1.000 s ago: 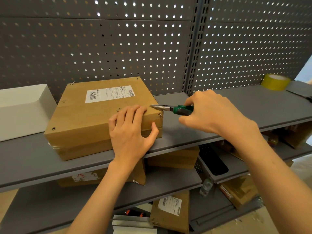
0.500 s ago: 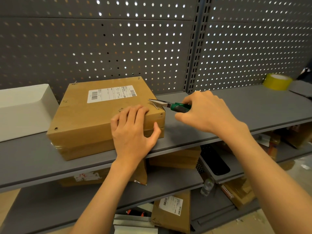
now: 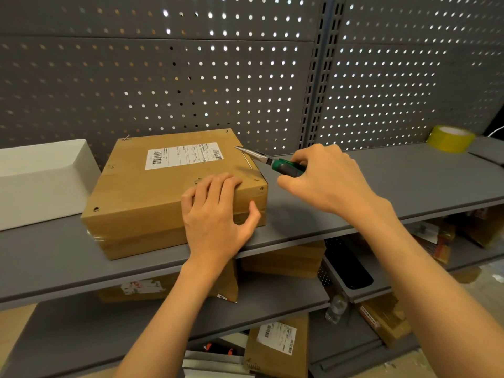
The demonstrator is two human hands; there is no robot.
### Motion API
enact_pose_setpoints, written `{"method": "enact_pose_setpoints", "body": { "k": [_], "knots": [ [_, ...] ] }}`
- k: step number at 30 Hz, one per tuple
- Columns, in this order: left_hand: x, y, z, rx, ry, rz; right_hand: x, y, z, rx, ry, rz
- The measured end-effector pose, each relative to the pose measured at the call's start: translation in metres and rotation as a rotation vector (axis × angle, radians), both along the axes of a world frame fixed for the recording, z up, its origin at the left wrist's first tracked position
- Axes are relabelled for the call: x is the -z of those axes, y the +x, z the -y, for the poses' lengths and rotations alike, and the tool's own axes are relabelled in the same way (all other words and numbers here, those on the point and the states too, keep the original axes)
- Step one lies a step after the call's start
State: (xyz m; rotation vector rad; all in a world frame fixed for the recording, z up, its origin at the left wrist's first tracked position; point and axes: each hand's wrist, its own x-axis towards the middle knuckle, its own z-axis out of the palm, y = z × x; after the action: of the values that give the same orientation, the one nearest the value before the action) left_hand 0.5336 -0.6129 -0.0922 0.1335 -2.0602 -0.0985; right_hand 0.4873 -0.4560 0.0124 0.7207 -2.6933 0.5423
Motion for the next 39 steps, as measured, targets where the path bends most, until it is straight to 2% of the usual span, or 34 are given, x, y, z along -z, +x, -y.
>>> {"method": "enact_pose_setpoints", "body": {
  "k": [9,15,18,28,39],
  "knots": [
    [-0.005,0.003,-0.003,-0.029,0.003,0.051,-0.005,0.004,0.009,-0.076,0.014,-0.060],
    [-0.020,0.016,-0.001,0.037,-0.001,0.177,-0.012,0.010,0.030,-0.155,-0.014,-0.082],
    [-0.025,0.027,0.007,0.042,0.017,0.173,-0.015,0.013,0.045,-0.192,-0.017,-0.100],
    [-0.044,0.084,0.090,-0.242,0.120,0.090,-0.016,0.028,0.104,-0.286,-0.013,-0.098],
    [-0.052,0.119,0.146,-0.348,0.108,0.041,-0.024,0.050,0.165,-0.355,0.017,-0.092]
  ]
}}
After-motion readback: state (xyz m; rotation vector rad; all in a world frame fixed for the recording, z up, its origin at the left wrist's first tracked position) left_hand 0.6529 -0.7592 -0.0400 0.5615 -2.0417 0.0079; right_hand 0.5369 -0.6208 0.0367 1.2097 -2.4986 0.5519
